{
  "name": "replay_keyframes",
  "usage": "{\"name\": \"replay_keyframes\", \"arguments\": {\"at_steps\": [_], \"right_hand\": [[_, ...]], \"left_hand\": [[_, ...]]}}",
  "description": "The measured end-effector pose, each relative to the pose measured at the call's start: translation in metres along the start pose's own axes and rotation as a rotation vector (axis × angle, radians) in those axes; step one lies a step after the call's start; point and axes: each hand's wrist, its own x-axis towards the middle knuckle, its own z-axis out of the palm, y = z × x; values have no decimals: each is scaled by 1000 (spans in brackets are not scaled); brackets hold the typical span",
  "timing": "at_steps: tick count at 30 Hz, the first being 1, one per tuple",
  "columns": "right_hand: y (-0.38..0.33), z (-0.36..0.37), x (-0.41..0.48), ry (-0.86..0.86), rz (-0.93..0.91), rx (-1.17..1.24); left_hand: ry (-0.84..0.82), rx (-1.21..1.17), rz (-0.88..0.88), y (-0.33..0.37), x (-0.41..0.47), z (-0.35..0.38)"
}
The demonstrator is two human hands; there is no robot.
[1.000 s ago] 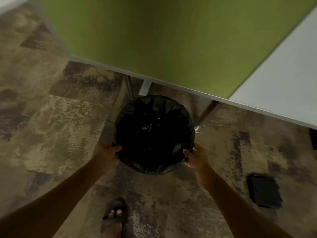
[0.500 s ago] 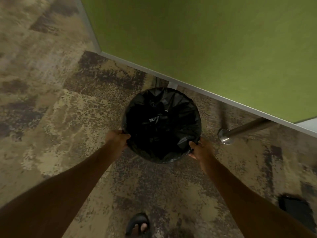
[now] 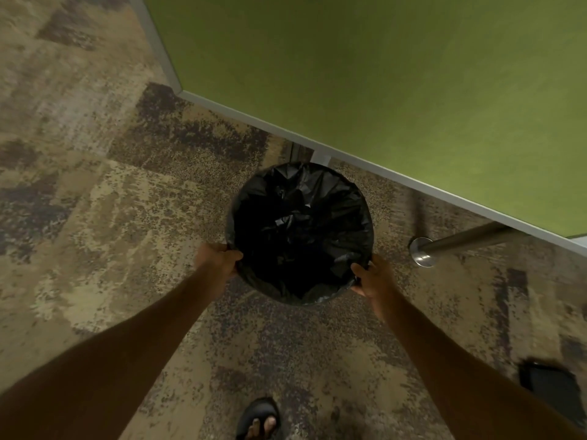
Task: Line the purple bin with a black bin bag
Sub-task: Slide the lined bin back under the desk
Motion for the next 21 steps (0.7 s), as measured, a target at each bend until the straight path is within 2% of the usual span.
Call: {"name": "replay_keyframes", "arguments": {"at_steps": [4,12,18,21], "right_hand": [[-2,-2,-3,-6,1,-24],[3,-14,-14,-128,-14,-44],[10,-19,-17,-246,108,119],[7,-21,-24,-224,128,101]], "left_hand": [[8,5,-27,-2,1,1],[-55,-71,-55,-6,0,2],[-17,-77,-47,-17,5,9],[22,-46,-37,-22,5,11]]}}
